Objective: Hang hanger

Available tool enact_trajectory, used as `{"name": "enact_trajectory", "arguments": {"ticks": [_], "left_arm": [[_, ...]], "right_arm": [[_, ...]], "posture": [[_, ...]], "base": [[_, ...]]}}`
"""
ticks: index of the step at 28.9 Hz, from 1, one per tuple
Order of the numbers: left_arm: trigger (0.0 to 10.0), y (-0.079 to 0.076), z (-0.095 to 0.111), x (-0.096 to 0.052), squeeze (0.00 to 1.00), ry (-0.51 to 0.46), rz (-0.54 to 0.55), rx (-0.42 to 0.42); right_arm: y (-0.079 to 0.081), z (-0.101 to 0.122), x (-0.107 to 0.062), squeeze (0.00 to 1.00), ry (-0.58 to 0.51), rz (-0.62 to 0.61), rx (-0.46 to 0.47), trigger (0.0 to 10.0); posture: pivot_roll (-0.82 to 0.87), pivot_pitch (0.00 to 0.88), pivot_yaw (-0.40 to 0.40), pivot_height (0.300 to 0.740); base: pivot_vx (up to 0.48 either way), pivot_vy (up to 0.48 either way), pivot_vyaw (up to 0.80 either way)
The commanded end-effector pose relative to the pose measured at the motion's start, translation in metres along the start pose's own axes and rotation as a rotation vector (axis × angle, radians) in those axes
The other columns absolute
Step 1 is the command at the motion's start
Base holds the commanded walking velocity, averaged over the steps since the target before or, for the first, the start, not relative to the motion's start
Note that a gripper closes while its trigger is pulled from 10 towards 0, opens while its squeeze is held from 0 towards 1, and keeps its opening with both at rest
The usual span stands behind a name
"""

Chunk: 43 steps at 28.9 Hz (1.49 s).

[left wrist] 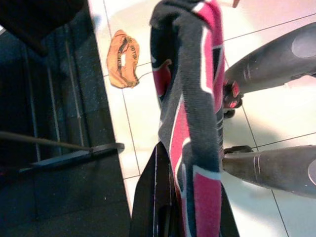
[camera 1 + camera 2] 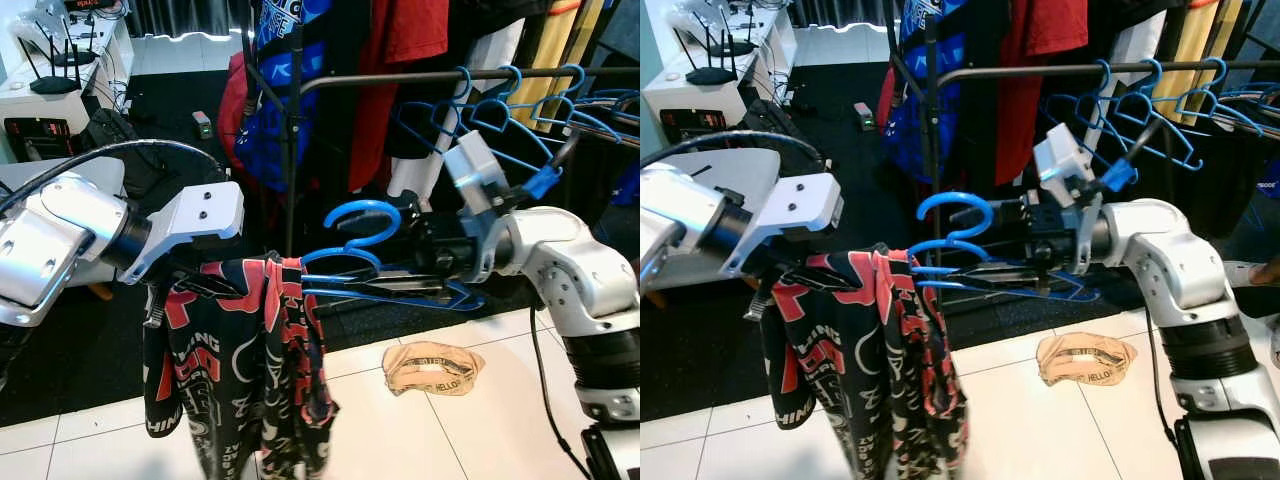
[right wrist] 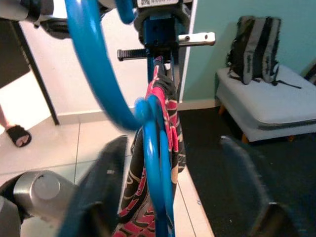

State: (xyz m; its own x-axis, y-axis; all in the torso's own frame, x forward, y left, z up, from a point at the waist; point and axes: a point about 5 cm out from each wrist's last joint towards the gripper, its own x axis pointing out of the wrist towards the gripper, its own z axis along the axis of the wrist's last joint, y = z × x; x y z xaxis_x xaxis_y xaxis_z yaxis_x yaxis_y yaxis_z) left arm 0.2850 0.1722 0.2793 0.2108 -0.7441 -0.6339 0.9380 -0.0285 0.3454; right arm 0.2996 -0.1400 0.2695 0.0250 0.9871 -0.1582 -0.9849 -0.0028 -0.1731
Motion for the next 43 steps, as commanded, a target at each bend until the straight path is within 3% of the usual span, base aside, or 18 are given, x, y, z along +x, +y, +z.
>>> {"name": "enact_trajectory", "arguments": {"ticks": [1, 3, 10, 20, 21, 26, 29, 33, 37, 38, 39, 43], "left_arm": [[10.0, -0.003, 0.011, 0.004, 0.00, -0.031, -0.031, 0.050], [10.0, -0.004, 0.012, 0.004, 0.00, -0.029, -0.040, 0.061], [10.0, -0.006, 0.013, 0.005, 0.00, -0.025, -0.061, 0.094], [10.0, -0.006, 0.015, 0.006, 0.00, -0.047, -0.061, 0.141], [10.0, -0.004, 0.016, 0.005, 1.00, -0.061, -0.051, 0.146], [10.0, -0.001, 0.016, 0.002, 1.00, -0.091, -0.030, 0.145], [10.0, 0.004, 0.020, -0.014, 1.00, -0.270, 0.003, 0.116], [10.0, 0.004, 0.016, -0.023, 1.00, -0.344, 0.036, 0.087], [10.0, 0.015, -0.001, -0.040, 1.00, -0.413, 0.204, 0.008], [10.0, 0.016, -0.010, -0.047, 0.89, -0.430, 0.259, -0.019], [10.0, 0.017, -0.017, -0.053, 0.00, -0.453, 0.309, -0.046], [10.0, 0.018, -0.038, -0.058, 0.00, -0.471, 0.425, -0.122]], "right_arm": [[-0.001, -0.003, 0.005, 0.00, 0.041, 0.008, -0.004, 0.0], [-0.004, -0.007, 0.005, 0.00, 0.092, -0.013, -0.005, 0.0], [-0.005, -0.009, 0.003, 0.00, 0.112, -0.024, -0.009, 0.0], [-0.009, -0.004, 0.001, 0.00, 0.066, -0.057, -0.031, 0.0], [-0.010, -0.003, 0.001, 0.00, 0.055, -0.061, -0.034, 0.0], [-0.009, 0.001, -0.001, 0.00, 0.025, -0.062, -0.040, 0.0], [-0.008, 0.011, -0.008, 0.00, -0.052, -0.075, -0.049, 0.0], [-0.009, 0.018, -0.015, 0.00, -0.094, -0.099, -0.061, 0.0], [-0.011, 0.030, -0.030, 0.00, -0.162, -0.150, -0.089, 0.0], [-0.012, 0.031, -0.034, 0.00, -0.170, -0.167, -0.095, 0.0], [-0.012, 0.032, -0.037, 0.00, -0.173, -0.181, -0.099, 0.0], [-0.012, 0.035, -0.043, 0.00, -0.182, -0.200, -0.105, 0.0]], "posture": [[0.05, 0.035, -0.010, 0.740], [0.05, 0.037, -0.010, 0.740], [0.05, 0.032, -0.011, 0.740], [0.05, 0.030, -0.012, 0.740], [0.05, 0.030, -0.011, 0.740], [0.05, 0.029, -0.012, 0.740], [0.05, 0.030, -0.009, 0.740], [0.05, 0.031, -0.004, 0.740], [0.05, 0.032, -0.003, 0.740], [0.04, 0.031, -0.004, 0.740], [0.04, 0.033, -0.005, 0.740], [0.04, 0.034, -0.010, 0.740]], "base": [[0.000, 0.000, 0.00], [0.000, 0.000, 0.00], [0.000, 0.000, 0.00], [0.000, 0.000, 0.00], [0.000, 0.000, 0.00], [0.000, 0.000, 0.00], [0.000, 0.000, 0.00], [0.000, 0.000, 0.00], [0.000, 0.000, 0.00], [0.000, 0.000, 0.00], [0.000, 0.000, 0.00], [0.000, 0.000, 0.00]]}}
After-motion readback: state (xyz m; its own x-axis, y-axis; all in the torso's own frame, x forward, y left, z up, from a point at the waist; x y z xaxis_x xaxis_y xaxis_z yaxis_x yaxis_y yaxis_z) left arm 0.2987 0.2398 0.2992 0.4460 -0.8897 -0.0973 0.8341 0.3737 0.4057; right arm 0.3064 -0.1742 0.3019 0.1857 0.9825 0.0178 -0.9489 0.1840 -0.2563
